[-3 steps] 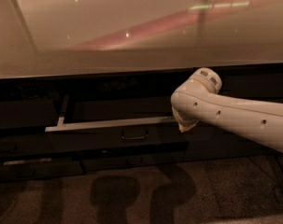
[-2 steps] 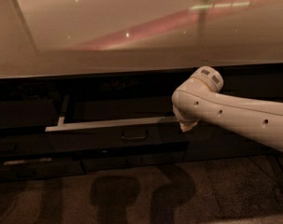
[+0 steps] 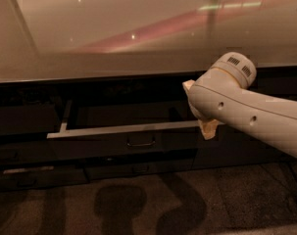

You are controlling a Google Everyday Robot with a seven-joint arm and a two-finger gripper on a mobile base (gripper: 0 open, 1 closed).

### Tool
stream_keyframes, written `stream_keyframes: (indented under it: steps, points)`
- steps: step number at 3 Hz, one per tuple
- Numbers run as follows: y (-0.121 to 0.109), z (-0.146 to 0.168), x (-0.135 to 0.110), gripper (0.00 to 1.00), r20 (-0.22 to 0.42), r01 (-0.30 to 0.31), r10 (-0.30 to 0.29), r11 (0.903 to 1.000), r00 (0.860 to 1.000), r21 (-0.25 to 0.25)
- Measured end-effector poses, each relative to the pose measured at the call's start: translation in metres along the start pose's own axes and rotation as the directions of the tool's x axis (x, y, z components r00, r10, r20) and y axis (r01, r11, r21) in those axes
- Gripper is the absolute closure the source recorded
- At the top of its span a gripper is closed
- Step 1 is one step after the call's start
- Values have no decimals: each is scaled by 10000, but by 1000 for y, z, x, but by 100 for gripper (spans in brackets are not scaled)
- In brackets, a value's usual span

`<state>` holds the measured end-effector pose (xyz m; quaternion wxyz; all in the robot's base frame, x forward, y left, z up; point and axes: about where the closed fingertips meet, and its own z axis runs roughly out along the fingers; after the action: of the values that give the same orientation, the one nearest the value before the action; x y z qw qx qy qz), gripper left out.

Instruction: Open top drawer

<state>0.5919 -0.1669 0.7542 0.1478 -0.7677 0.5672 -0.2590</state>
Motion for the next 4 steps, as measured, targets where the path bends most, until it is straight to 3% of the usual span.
stream_keyframes:
  steps: [1, 2, 4]
  points:
    - [-8, -28, 7, 0, -240, -88, 98, 9990, 9997, 435]
    - [-9, -29, 7, 19, -254, -85, 96, 9989, 9996, 452]
    - [-9, -29, 7, 65, -254, -84, 96, 9989, 9996, 453]
